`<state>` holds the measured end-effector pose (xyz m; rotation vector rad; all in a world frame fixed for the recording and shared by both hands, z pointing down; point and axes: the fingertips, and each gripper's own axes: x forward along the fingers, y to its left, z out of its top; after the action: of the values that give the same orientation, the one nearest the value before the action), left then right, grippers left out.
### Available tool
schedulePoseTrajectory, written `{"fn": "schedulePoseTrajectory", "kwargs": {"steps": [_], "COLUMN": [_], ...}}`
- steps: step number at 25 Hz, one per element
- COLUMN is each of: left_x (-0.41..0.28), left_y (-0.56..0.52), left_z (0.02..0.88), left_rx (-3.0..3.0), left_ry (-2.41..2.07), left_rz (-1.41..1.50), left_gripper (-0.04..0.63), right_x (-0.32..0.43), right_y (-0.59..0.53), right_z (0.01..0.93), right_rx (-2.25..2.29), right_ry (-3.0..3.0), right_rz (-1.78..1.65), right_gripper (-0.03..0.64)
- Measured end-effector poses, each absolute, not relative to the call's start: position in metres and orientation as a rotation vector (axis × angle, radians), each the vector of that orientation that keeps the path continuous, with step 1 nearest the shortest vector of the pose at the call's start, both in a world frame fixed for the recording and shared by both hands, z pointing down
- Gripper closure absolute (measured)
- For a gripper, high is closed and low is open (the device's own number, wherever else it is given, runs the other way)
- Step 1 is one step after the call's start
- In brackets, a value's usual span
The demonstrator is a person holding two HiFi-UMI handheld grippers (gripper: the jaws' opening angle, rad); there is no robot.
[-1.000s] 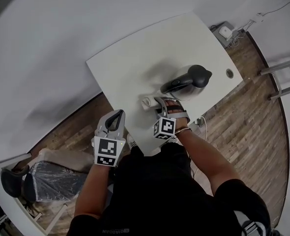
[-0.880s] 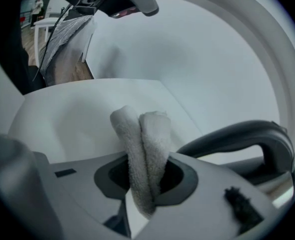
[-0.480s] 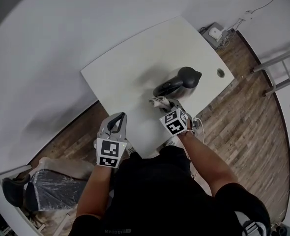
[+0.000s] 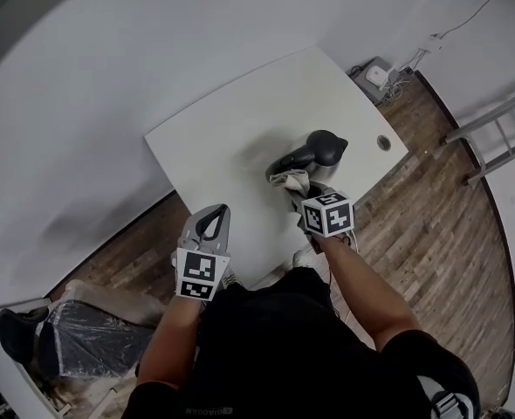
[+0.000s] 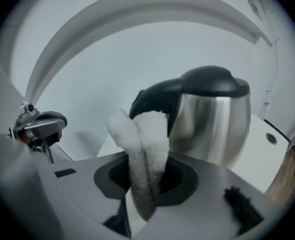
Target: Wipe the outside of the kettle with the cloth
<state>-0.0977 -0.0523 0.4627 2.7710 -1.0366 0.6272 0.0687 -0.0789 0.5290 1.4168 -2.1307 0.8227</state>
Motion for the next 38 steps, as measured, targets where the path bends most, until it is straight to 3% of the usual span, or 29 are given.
{"fn": "schedulePoseTrajectory", "kwargs": {"steps": [8,17,24,38], "left_x": [-0.069,0.001,0.020,0.057], "left_y": [-0.026,0.048,0.093,0.160], "left_z": [0.456,0.432,0.424,0.396], "left_rx": [2.632,2.391,2.257,2.444], "left_ry": [-1.254,-1.513,-1.493,-1.315], "left_rz": [0.575,0.328,0.255,0.212], "left_gripper": [0.589,0.589,0.588,0.589], "right_x": [0.101,0.161,0.200,0.222], "right_y": [-0.075,-0.034,0.022,0.149], "right_z": [0.475,0.431,0.420,0.396], "right_rx": [1.289,1.014,0.951,1.083], "right_ry": [-2.346,-2.589,-2.714,-2.627], "right_rz": [0.821,0.705,0.914,0.782], "right_gripper": [0.522,0.522,0.522,0.522]}}
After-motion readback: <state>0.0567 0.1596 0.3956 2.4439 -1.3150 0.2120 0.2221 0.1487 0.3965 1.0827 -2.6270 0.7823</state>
